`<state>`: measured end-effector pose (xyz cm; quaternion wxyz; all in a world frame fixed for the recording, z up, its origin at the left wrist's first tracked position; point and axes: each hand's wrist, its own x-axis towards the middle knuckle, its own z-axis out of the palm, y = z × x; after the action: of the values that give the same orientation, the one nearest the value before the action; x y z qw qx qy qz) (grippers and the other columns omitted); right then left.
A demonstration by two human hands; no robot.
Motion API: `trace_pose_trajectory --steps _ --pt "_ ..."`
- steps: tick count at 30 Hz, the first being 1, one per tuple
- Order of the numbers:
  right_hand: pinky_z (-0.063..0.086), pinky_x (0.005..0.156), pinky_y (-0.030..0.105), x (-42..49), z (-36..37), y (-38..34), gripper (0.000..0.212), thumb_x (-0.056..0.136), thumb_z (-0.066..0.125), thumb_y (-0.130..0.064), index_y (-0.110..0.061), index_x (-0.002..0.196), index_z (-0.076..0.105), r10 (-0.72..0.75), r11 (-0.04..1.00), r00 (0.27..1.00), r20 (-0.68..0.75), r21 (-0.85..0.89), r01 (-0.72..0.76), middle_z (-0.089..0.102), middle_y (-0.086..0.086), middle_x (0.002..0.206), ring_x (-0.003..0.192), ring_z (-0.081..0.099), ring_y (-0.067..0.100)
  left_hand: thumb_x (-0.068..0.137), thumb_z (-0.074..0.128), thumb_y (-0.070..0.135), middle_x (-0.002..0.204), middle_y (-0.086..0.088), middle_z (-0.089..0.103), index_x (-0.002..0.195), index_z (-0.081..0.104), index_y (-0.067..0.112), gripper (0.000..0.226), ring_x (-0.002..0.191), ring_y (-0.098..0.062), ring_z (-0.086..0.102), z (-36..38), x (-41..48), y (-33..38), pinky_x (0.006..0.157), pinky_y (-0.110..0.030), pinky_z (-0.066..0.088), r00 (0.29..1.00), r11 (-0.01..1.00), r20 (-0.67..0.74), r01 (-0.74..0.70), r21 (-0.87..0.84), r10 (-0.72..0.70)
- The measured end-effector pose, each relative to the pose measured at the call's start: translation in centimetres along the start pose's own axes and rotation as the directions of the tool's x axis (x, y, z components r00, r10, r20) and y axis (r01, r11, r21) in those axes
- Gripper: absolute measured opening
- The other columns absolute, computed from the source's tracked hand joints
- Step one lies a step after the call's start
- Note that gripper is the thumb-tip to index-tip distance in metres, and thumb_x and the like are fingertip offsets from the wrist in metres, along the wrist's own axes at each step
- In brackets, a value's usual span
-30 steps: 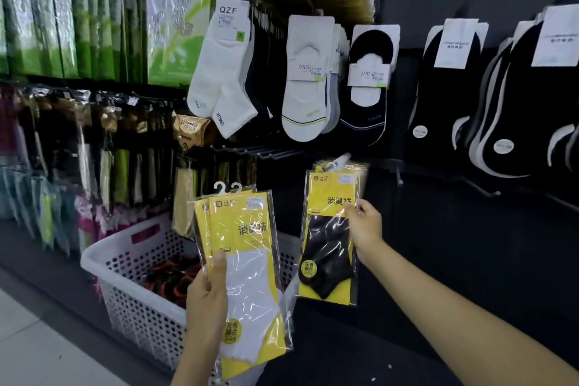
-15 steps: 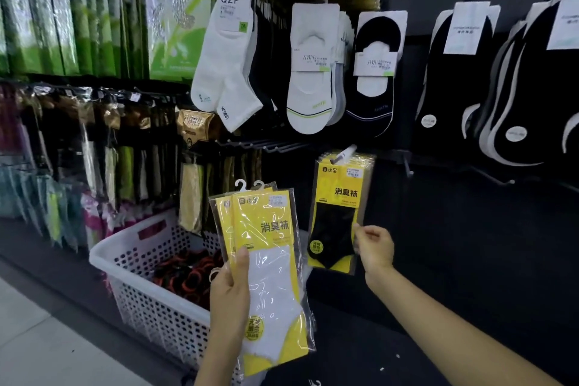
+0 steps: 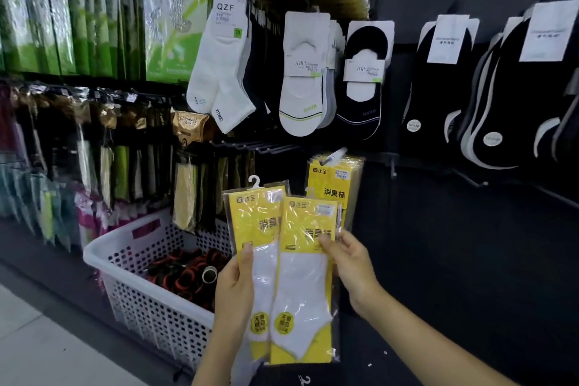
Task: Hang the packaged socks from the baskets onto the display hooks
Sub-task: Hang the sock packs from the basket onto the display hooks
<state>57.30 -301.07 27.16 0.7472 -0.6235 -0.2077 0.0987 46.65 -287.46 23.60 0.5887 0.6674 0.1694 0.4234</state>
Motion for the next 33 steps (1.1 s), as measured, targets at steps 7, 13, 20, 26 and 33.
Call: trace_pose_trajectory --steps 7,13,20,26,33 --pt "0.054 0.080 0.038 3.4 -2.6 -3.0 0.009 0.095 0.055 -0.015 -0.016 0.089 0.063 -0.151 0.985 0.971 -0.185 -0.116 0.131 0.071 0.011 0.095 0.086 0.068 0.020 0.089 0.035 0.057 0.044 0.012 0.026 0.068 0.039 0.013 0.049 0.048 -0.011 0.025 -1.7 0.8 -0.8 0.050 -0.027 0.026 0.995 0.999 -0.098 0.006 0.054 -0.001" --pt "0.055 0.084 0.037 6.7 -1.5 -3.5 0.012 0.095 0.055 -0.014 -0.018 0.087 0.062 -0.192 0.963 0.970 -0.152 -0.222 0.156 0.071 0.002 0.092 0.091 0.068 0.020 0.090 0.037 0.053 0.056 0.015 0.035 0.063 0.034 0.021 0.042 0.053 0.000 0.033 -1.9 1.1 -1.1 0.053 -0.014 0.026 0.993 0.999 -0.117 0.030 0.030 -0.026" --pt "0.049 0.076 0.033 9.8 -1.5 -1.6 0.014 0.094 0.058 -0.020 -0.009 0.090 0.066 -0.112 0.976 0.955 -0.275 -0.209 0.054 0.065 0.005 0.086 0.086 0.060 0.021 0.083 0.036 0.061 0.050 0.013 0.028 0.064 0.031 0.012 0.053 0.050 -0.005 0.030 -1.6 1.0 -1.3 0.053 -0.020 0.029 0.991 0.998 -0.122 0.057 0.032 -0.053" --pt "0.055 0.086 0.039 10.5 -3.1 1.1 0.021 0.083 0.073 -0.027 -0.009 0.092 0.064 0.127 0.979 0.883 -0.452 -0.087 -0.185 0.068 0.011 0.102 0.094 0.064 0.025 0.089 0.036 0.056 0.052 0.017 0.031 0.065 0.032 0.023 0.041 0.047 0.001 0.027 -1.5 1.0 -1.1 0.052 -0.019 0.026 0.994 0.997 -0.095 0.060 0.053 -0.055" --pt "0.055 0.068 0.028 6.4 -3.5 2.7 0.018 0.089 0.065 -0.020 -0.005 0.098 0.061 0.153 0.976 0.900 -0.409 -0.083 -0.204 0.064 0.009 0.090 0.075 0.060 0.015 0.092 0.038 0.054 0.042 0.012 0.026 0.063 0.024 0.018 0.048 0.040 -0.003 0.024 -0.9 0.7 -1.1 0.040 -0.013 0.025 0.995 0.997 -0.069 0.071 0.036 -0.068"
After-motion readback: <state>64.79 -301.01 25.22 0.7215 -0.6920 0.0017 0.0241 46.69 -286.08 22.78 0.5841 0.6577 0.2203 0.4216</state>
